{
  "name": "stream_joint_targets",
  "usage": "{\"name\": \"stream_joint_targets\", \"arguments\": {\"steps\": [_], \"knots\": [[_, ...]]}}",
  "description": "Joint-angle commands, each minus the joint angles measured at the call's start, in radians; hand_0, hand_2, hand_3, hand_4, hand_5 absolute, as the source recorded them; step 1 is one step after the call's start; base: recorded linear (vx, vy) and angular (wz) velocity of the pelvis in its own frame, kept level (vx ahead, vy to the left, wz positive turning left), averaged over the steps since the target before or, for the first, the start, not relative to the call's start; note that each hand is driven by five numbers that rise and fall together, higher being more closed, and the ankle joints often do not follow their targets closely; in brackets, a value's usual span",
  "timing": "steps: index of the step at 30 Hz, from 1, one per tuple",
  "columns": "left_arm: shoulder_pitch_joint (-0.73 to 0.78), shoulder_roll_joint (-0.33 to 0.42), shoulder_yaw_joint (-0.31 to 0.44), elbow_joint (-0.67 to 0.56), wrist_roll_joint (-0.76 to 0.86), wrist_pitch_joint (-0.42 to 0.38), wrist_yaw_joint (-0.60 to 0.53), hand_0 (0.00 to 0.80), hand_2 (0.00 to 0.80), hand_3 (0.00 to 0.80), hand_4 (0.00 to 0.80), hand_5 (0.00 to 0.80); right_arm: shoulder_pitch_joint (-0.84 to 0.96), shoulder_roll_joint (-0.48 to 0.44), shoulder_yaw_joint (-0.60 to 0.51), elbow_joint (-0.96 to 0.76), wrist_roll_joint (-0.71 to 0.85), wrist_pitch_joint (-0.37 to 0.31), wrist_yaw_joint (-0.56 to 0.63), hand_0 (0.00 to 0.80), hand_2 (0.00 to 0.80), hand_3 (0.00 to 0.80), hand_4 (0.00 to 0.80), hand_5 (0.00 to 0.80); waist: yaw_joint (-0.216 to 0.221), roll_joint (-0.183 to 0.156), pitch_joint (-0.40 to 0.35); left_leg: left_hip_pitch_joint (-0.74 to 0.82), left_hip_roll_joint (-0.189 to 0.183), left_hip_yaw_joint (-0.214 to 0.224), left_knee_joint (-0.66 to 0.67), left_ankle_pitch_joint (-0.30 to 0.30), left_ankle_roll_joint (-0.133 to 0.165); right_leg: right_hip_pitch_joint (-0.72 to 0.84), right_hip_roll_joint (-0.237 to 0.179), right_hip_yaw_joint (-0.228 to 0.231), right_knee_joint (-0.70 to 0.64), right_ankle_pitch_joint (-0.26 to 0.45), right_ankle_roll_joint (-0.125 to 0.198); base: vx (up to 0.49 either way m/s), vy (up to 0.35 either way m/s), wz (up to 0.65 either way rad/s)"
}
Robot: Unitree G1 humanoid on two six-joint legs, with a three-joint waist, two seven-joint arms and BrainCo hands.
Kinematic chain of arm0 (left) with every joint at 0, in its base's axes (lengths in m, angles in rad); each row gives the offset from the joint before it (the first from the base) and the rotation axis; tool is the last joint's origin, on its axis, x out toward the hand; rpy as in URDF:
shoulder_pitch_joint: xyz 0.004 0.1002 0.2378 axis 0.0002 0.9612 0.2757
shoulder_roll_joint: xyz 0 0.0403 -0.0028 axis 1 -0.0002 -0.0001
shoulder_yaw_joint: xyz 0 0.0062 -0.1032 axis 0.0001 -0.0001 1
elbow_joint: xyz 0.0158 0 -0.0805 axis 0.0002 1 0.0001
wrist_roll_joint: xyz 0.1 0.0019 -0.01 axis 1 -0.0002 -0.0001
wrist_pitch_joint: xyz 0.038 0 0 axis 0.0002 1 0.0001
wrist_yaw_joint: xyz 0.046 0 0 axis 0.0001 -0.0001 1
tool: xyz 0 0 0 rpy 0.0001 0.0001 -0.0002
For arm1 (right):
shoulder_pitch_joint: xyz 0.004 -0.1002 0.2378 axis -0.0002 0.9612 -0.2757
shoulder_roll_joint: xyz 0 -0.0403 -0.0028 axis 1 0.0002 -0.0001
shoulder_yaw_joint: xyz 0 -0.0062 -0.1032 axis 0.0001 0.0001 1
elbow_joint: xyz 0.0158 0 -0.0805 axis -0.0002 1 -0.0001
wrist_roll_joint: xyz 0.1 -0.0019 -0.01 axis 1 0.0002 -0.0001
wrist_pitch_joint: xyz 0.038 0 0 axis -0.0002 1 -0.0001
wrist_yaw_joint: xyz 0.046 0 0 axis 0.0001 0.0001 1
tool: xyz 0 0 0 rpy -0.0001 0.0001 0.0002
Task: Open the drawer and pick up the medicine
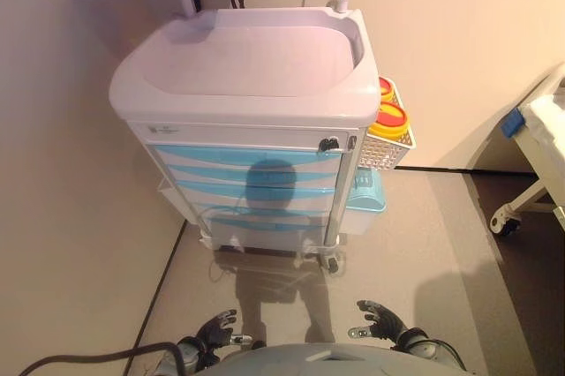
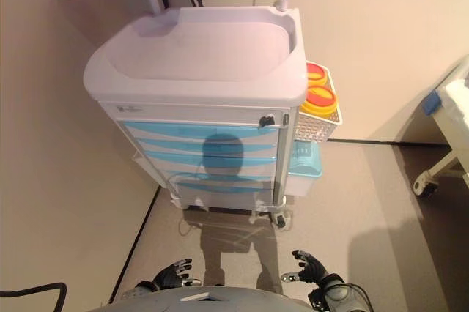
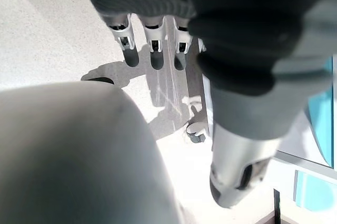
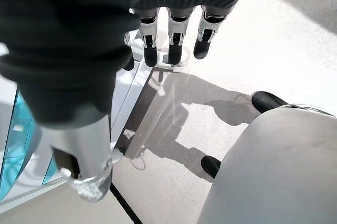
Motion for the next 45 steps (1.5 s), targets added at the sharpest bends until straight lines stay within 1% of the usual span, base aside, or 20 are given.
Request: {"name": "stream_joint_targets", "arguments": {"steps": [1,7,13,21,26,30,36,38,41,45], "knots": [[-0.076,-0.012,-0.005,0.053,0.013,-0.037,-0.005,0.000,0.000,0.000,0.000,0.000,-0.047,0.038,0.030,0.009,-0.023,-0.031,0.002,0.000,0.000,0.000,0.000,0.000,0.006,-0.077,0.015,0.030,-0.092,0.076,0.033,-0.126,0.068,-0.038,-0.020,0.047,0.009,0.037,0.030,0.000,0.000,0.00],[-0.078,-0.012,-0.002,0.052,-0.007,-0.030,0.001,0.000,0.000,0.000,0.000,0.000,-0.048,0.035,0.029,0.011,-0.024,-0.032,0.005,0.000,0.000,0.000,0.000,0.000,0.005,-0.076,0.017,0.029,-0.092,0.077,0.035,-0.127,0.069,-0.040,-0.020,0.048,0.011,0.036,0.031,0.000,0.000,0.00],[-0.073,-0.011,0.012,0.056,-0.031,-0.040,0.011,0.000,0.000,0.000,0.000,0.000,-0.046,0.035,0.027,0.013,-0.023,-0.032,0.002,0.000,0.000,0.000,0.000,0.000,0.004,-0.075,0.023,0.026,-0.091,0.080,0.037,-0.127,0.069,-0.044,-0.022,0.048,0.016,0.035,0.031,0.018,0.003,-0.01],[-0.070,-0.011,0.056,0.049,-0.137,-0.073,0.013,0.000,0.000,0.000,0.000,0.000,-0.036,0.029,0.016,0.009,-0.032,-0.022,0.005,0.000,0.000,0.000,0.000,0.000,-0.006,-0.076,0.034,0.023,-0.089,0.091,0.049,-0.133,0.071,-0.053,-0.025,0.057,0.032,0.029,0.030,0.057,0.016,-0.07],[-0.084,-0.006,0.088,0.034,-0.215,-0.101,0.022,0.000,0.000,0.000,0.000,0.000,-0.037,0.016,0.018,-0.001,-0.028,-0.016,0.008,0.000,0.000,0.000,0.000,0.000,-0.015,-0.078,0.055,-0.007,-0.096,0.096,0.097,-0.150,0.078,-0.082,-0.032,0.075,0.059,0.024,0.028,0.059,0.037,-0.13],[-0.128,0.004,0.100,0.020,-0.294,-0.128,0.025,0.000,0.000,0.000,0.000,0.000,-0.069,-0.006,0.029,-0.018,0.008,-0.010,-0.005,0.000,0.000,0.000,0.000,0.000,-0.023,-0.074,0.100,-0.080,-0.105,0.103,0.163,-0.165,0.088,-0.159,-0.043,0.095,0.110,0.021,0.025,-0.056,0.064,-0.22],[-0.195,0.017,0.090,-0.007,-0.330,-0.183,0.047,0.000,0.000,0.000,0.000,0.000,-0.126,-0.029,0.030,-0.044,0.044,-0.012,-0.036,0.000,0.000,0.000,0.000,0.000,-0.053,-0.075,0.193,-0.177,-0.107,0.139,0.232,-0.175,0.100,-0.282,-0.048,0.146,0.184,0.030,0.035,-0.104,0.077,-0.31],[-0.224,0.024,0.092,-0.021,-0.357,-0.208,0.061,0.000,0.000,0.000,0.000,0.000,-0.146,-0.034,0.031,-0.055,0.052,-0.023,-0.044,0.000,0.000,0.000,0.000,0.000,-0.062,-0.082,0.228,-0.231,-0.106,0.158,0.290,-0.187,0.103,-0.335,-0.056,0.170,0.216,0.036,0.042,-0.111,0.086,-0.35],[-0.265,0.036,0.099,-0.049,-0.419,-0.247,0.062,0.000,0.000,0.000,0.000,0.000,-0.173,-0.045,0.042,-0.075,0.054,-0.032,-0.055,0.000,0.000,0.000,0.000,0.000,-0.072,-0.096,0.268,-0.318,-0.101,0.183,0.382,-0.209,0.107,-0.408,-0.063,0.195,0.258,0.046,0.046,-0.109,0.090,-0.34],[-0.320,0.052,0.114,-0.118,-0.533,-0.293,0.043,0.000,0.000,0.000,0.000,0.000,-0.199,-0.065,0.058,-0.106,0.056,-0.027,-0.055,0.000,0.000,0.000,0.000,0.000,-0.091,-0.110,0.307,-0.424,-0.087,0.204,0.471,-0.226,0.109,-0.510,-0.055,0.225,0.308,0.056,0.048,-0.096,0.111,-0.25]]}}
